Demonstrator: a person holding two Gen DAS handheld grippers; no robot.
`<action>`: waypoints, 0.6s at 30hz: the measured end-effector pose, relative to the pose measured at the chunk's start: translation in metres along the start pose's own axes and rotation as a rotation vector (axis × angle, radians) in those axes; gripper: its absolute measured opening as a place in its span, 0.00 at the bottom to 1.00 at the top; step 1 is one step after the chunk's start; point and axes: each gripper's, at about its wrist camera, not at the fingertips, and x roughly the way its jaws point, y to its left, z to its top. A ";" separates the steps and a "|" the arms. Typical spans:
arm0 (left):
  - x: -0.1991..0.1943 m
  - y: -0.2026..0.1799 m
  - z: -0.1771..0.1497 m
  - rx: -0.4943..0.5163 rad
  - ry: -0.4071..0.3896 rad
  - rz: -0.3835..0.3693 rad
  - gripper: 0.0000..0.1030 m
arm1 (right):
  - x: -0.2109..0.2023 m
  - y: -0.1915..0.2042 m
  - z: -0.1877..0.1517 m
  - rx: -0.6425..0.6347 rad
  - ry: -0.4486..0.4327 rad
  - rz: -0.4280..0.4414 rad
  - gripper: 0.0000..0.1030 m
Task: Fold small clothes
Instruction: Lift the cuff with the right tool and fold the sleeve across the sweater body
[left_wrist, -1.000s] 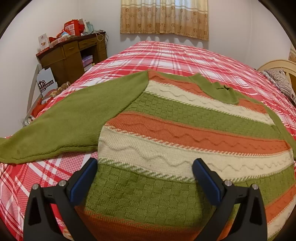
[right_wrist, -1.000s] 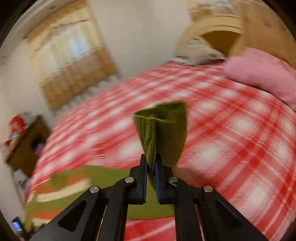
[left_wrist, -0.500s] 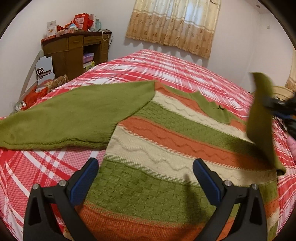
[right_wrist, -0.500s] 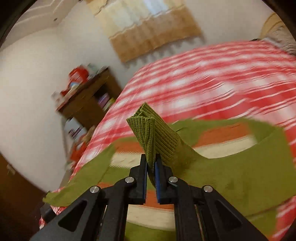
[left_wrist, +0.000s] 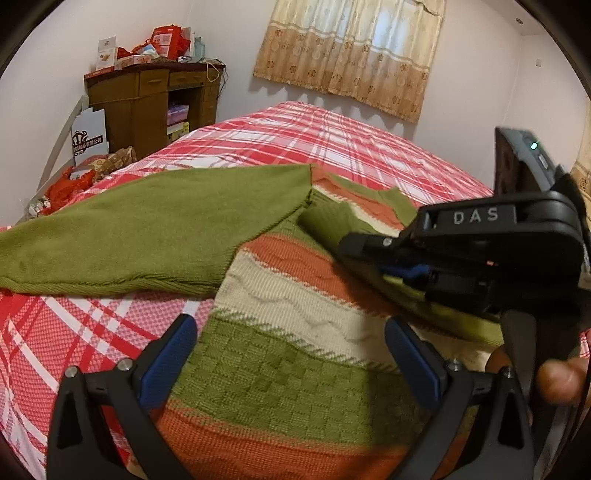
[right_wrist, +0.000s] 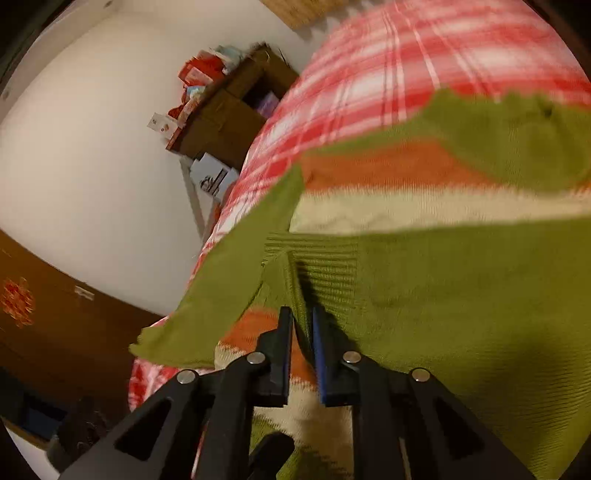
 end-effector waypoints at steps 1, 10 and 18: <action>0.000 -0.001 0.000 0.003 0.001 0.004 1.00 | -0.003 -0.001 -0.001 0.002 -0.007 0.032 0.14; 0.002 -0.003 0.000 0.020 0.009 0.026 1.00 | -0.083 0.003 -0.038 -0.071 -0.195 -0.042 0.17; 0.003 -0.006 -0.002 0.036 0.018 0.048 1.00 | -0.067 -0.018 -0.063 -0.079 -0.199 -0.243 0.17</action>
